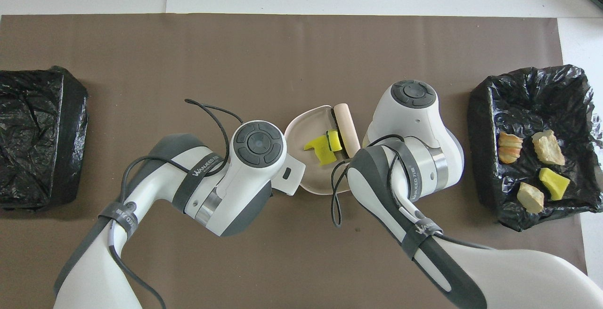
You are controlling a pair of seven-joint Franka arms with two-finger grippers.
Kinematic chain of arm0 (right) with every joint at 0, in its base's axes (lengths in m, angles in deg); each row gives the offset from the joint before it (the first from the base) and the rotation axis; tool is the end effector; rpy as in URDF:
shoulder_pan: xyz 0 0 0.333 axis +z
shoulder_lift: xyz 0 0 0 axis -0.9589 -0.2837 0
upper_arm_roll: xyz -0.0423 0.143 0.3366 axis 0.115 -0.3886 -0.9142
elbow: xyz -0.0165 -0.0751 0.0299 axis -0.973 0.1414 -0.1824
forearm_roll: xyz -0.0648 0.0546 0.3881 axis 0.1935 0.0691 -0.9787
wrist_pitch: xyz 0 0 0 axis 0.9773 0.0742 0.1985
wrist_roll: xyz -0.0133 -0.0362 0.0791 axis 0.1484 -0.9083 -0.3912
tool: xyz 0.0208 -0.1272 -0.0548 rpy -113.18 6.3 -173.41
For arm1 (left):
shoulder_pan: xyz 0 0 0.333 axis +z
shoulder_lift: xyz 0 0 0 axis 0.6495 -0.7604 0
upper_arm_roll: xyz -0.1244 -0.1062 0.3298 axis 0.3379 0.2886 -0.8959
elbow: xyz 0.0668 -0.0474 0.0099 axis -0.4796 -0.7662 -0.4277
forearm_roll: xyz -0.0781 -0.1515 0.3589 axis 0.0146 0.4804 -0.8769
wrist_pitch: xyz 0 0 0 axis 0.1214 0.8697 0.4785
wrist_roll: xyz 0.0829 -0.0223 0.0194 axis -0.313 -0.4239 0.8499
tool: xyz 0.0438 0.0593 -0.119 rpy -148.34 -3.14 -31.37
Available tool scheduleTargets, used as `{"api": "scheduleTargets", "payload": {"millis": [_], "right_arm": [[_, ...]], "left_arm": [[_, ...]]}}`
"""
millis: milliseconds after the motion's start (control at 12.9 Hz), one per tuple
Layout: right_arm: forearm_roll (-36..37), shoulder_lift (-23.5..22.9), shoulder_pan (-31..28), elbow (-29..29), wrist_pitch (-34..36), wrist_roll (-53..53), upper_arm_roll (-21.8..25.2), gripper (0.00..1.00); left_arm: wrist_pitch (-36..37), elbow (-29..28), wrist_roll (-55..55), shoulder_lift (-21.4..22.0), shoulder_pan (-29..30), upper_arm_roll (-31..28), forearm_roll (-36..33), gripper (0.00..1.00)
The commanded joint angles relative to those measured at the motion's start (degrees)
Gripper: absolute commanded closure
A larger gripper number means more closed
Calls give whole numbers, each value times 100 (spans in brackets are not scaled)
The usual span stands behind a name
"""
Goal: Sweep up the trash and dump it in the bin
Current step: 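Sweep the yellow sponge pieces into the dustpan with the right gripper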
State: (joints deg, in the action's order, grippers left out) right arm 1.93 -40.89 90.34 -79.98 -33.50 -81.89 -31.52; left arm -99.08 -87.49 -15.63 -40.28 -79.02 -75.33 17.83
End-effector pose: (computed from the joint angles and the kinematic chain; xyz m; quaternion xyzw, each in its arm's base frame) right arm 0.5397 0.2335 0.3521 -0.9706 -0.1265 0.1972 0.0560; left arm 0.4881 -0.3675 0.3787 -0.7978 0.5994 0.0555 0.0329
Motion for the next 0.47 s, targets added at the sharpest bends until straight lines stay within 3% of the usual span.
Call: {"api": "scheduleTargets", "payload": {"millis": [0, 389], "right_arm": [[-499, 107, -82, 187, 480, -241, -60, 100], [-219, 1118, -828, 320, 1562, -162, 72, 100]], "left_arm": [[-151, -208, 33, 177, -59, -35, -62, 100], [-239, -200, 42, 159, -41, -35, -71, 100]]}}
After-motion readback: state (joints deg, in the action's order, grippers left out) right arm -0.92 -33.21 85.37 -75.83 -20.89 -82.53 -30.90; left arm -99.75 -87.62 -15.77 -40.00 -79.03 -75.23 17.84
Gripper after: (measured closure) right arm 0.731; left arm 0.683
